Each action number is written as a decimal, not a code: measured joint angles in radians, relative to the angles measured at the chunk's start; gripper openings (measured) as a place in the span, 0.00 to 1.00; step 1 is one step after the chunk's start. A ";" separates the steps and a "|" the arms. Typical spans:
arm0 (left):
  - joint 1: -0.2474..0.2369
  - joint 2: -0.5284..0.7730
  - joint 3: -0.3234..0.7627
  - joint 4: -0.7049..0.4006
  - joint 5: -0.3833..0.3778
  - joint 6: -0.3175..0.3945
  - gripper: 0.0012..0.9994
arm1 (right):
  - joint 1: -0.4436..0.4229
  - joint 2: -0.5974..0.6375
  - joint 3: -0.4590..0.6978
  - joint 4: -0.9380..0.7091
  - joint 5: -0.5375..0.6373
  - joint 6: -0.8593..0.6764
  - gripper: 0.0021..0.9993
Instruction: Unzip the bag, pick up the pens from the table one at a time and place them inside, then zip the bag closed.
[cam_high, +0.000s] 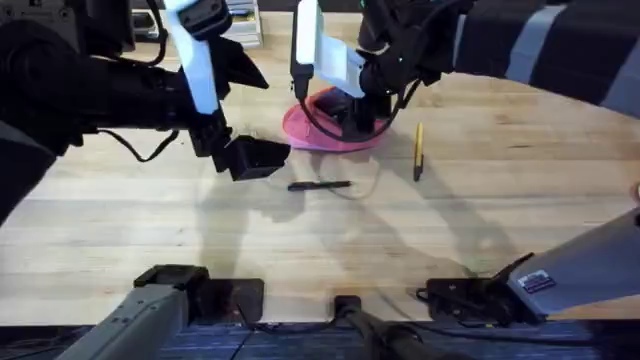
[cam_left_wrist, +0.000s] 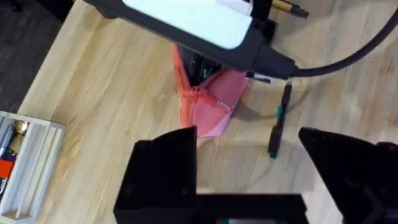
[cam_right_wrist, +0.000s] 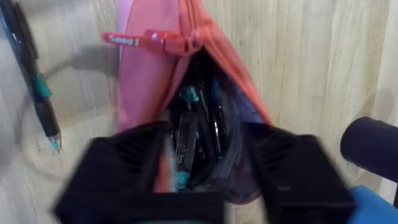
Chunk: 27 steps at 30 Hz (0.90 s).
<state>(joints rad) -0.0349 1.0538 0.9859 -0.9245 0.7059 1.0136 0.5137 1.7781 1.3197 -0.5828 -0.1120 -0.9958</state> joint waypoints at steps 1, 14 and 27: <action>0.000 0.000 0.000 0.000 0.000 0.000 0.99 | 0.000 0.000 0.000 -0.004 0.000 0.000 0.83; 0.000 0.000 0.000 0.000 0.000 0.000 0.99 | 0.000 0.000 0.009 -0.103 -0.008 0.019 1.00; 0.000 0.000 0.000 0.016 0.000 0.000 0.99 | 0.000 -0.149 0.013 -0.198 0.014 0.286 1.00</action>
<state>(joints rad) -0.0349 1.0538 0.9859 -0.9086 0.7056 1.0134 0.5137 1.6289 1.3327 -0.7810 -0.0978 -0.7103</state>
